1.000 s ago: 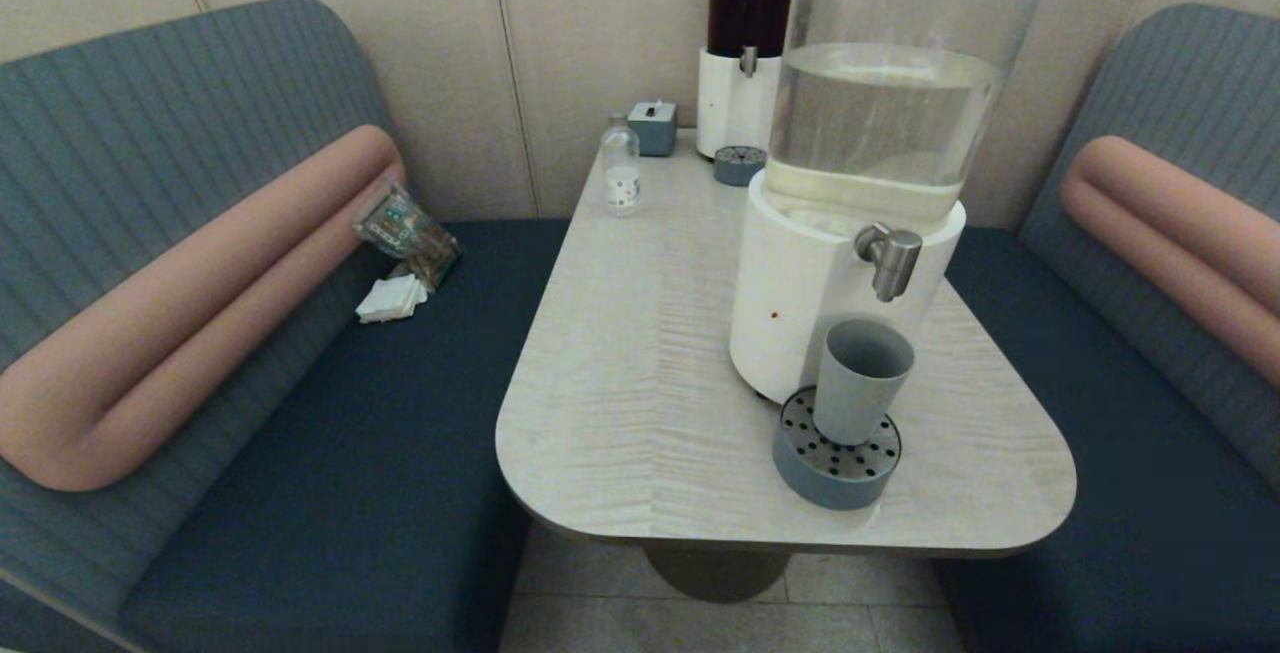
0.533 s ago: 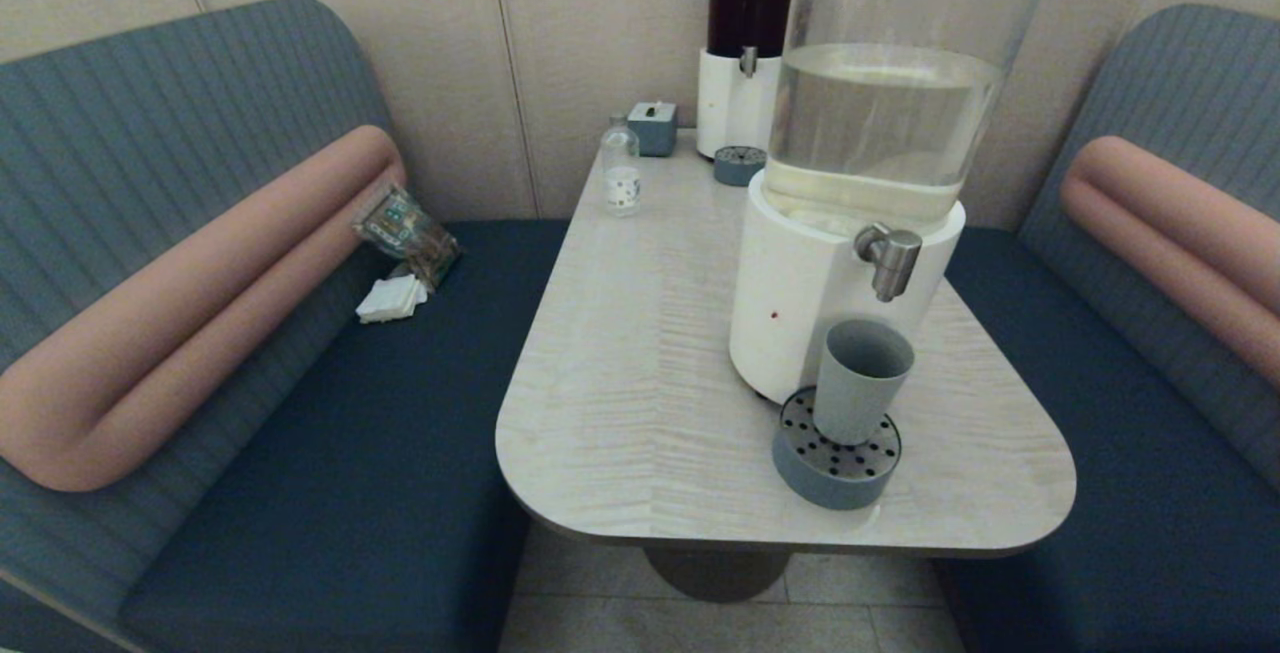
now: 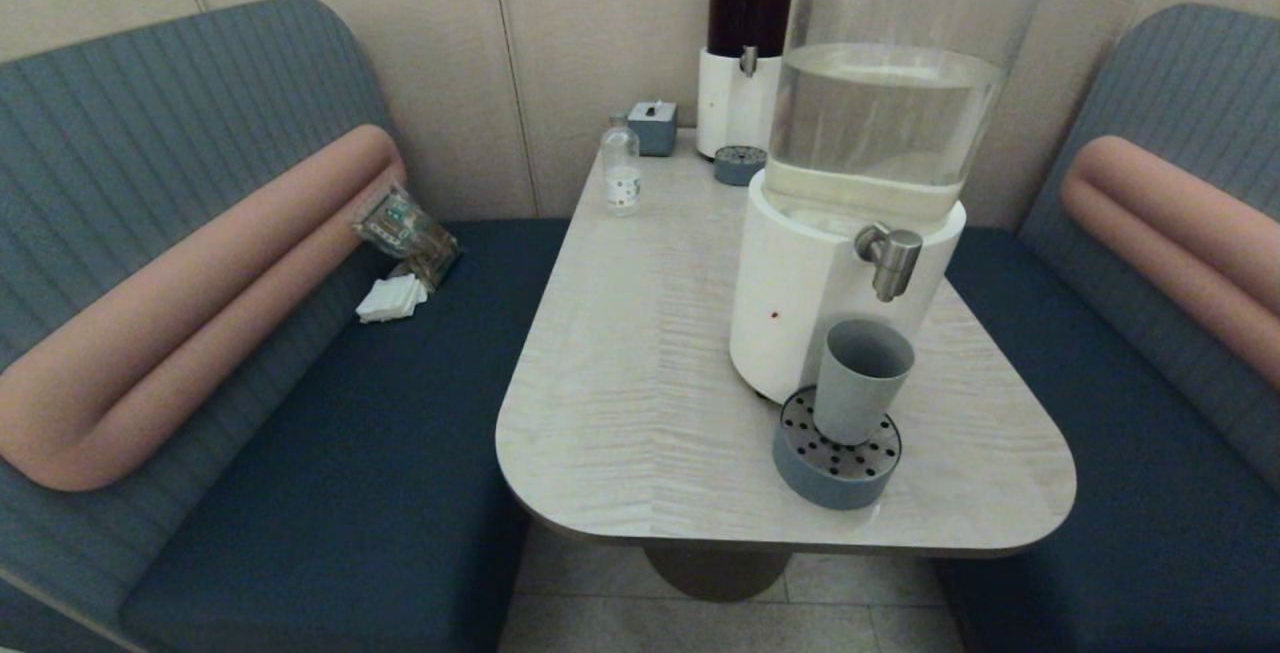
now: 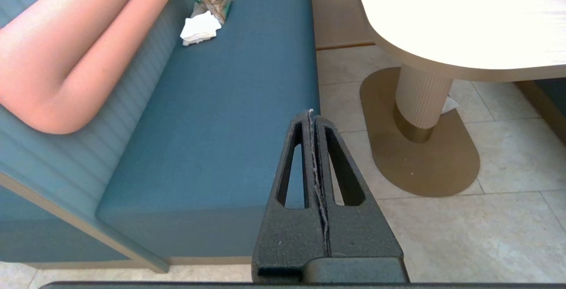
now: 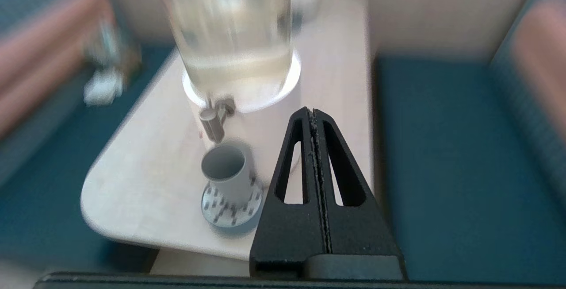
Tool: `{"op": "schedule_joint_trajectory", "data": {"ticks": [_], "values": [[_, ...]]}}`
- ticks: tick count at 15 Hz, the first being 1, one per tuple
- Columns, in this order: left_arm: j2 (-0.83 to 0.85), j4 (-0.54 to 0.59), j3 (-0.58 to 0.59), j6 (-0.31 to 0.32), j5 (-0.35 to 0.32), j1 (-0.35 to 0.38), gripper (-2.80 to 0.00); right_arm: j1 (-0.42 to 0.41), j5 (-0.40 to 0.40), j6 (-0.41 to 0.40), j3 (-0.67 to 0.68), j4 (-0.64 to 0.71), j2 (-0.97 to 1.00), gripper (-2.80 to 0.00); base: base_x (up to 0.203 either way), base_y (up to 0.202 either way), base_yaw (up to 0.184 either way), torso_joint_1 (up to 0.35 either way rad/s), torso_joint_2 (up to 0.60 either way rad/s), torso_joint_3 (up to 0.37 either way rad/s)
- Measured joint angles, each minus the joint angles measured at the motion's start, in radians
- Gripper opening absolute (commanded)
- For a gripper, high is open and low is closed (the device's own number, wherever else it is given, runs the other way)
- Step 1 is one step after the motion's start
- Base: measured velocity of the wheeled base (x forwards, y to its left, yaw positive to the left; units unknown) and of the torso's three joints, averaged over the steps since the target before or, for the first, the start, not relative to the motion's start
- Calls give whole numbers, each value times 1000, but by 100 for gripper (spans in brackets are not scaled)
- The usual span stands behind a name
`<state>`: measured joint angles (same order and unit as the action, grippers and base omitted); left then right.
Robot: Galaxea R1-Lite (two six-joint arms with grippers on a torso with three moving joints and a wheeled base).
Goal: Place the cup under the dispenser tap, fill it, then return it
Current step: Turn on the faucet
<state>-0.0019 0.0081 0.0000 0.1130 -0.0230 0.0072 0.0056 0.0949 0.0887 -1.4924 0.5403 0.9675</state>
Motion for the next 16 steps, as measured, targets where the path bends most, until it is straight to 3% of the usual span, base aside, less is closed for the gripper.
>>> {"op": "schedule_joint_trajectory", "data": {"ticks": [3, 6, 10, 16], "values": [[0, 0, 0, 0, 0, 0, -280, 46, 5, 18, -265, 239, 287, -280, 0, 0, 0, 0, 0, 0], [0, 0, 0, 0, 0, 0, -280, 155, -36, 24, -363, 387, 447, -280, 0, 0, 0, 0, 0, 0], [0, -1, 0, 0, 0, 0, -280, 229, -62, 23, -400, 344, 568, -280, 0, 0, 0, 0, 0, 0], [0, 0, 0, 0, 0, 0, -280, 256, -66, 12, -401, 294, 658, -280, 0, 0, 0, 0, 0, 0]]}}
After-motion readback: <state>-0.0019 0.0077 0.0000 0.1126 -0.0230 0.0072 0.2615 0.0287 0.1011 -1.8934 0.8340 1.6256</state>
